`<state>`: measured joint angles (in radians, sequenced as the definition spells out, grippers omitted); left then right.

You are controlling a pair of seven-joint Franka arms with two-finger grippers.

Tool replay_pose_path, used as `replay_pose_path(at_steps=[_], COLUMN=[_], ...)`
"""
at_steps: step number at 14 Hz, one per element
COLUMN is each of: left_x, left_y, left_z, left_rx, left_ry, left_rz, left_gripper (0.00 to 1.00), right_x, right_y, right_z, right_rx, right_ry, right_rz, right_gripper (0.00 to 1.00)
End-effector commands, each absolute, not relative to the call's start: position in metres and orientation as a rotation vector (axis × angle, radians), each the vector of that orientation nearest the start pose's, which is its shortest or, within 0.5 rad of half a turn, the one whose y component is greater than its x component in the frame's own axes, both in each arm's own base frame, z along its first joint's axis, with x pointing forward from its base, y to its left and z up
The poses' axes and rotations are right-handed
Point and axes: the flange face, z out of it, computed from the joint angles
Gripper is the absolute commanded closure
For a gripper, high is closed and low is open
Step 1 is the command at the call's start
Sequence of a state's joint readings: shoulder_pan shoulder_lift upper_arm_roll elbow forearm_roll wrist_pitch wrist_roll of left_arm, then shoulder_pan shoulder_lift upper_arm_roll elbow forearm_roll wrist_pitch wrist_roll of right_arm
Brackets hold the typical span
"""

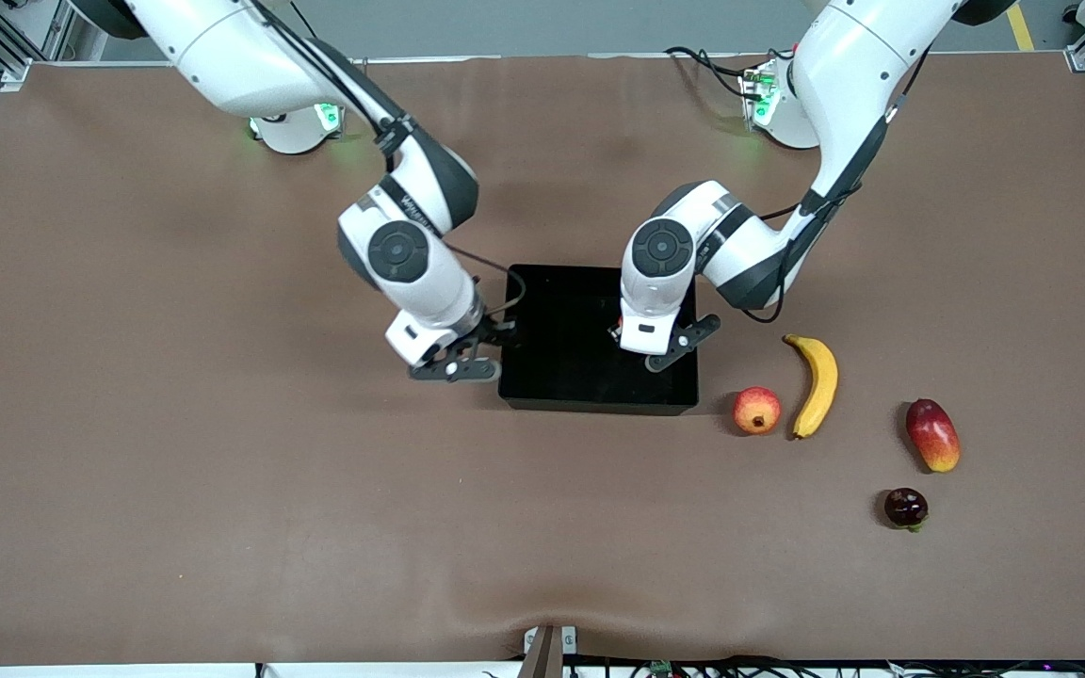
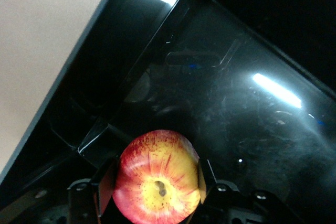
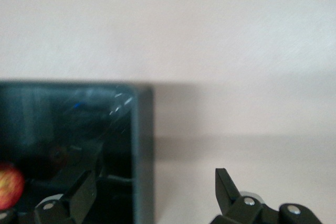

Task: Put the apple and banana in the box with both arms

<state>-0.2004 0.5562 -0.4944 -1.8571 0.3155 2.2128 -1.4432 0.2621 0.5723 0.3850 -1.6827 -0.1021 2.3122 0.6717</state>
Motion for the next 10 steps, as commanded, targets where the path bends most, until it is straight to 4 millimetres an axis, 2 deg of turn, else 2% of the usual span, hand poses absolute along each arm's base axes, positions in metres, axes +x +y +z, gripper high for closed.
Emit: replay_pose_path(at_steps=[1, 2, 4, 7, 8, 10], left_x=[0.492, 0.492, 0.494, 0.5, 0.5, 0.501], left_y=[-0.378, -0.377, -0.376, -0.375, -0.374, -0.373], left_z=[0.242, 0.241, 0.243, 0.247, 0.247, 0.245], left_rx=[-2.909, -2.907, -2.908, -2.921, -2.922, -2.913], left_ry=[-0.917, -0.918, -0.924, -0.937, -0.941, -0.971], left_rz=[0.054, 0.057, 0.053, 0.033, 0.031, 0.03], left_gripper=[1.0, 1.0, 1.0, 1.0, 1.0, 1.0], right_x=[0.597, 0.606, 0.611, 0.609, 0.605, 0.604], right_y=[0.326, 0.299, 0.26, 0.214, 0.201, 0.166], right_z=[0.322, 0.331, 0.361, 0.425, 0.444, 0.469], right_rx=[-3.001, -3.027, -3.071, -3.121, -3.138, -3.171], right_ry=[-0.079, -0.125, -0.13, -0.057, -0.098, -0.111], right_rz=[-0.082, -0.052, -0.018, -0.04, -0.04, -0.047], right_gripper=[0.0, 0.0, 0.0, 0.0, 0.0, 0.0])
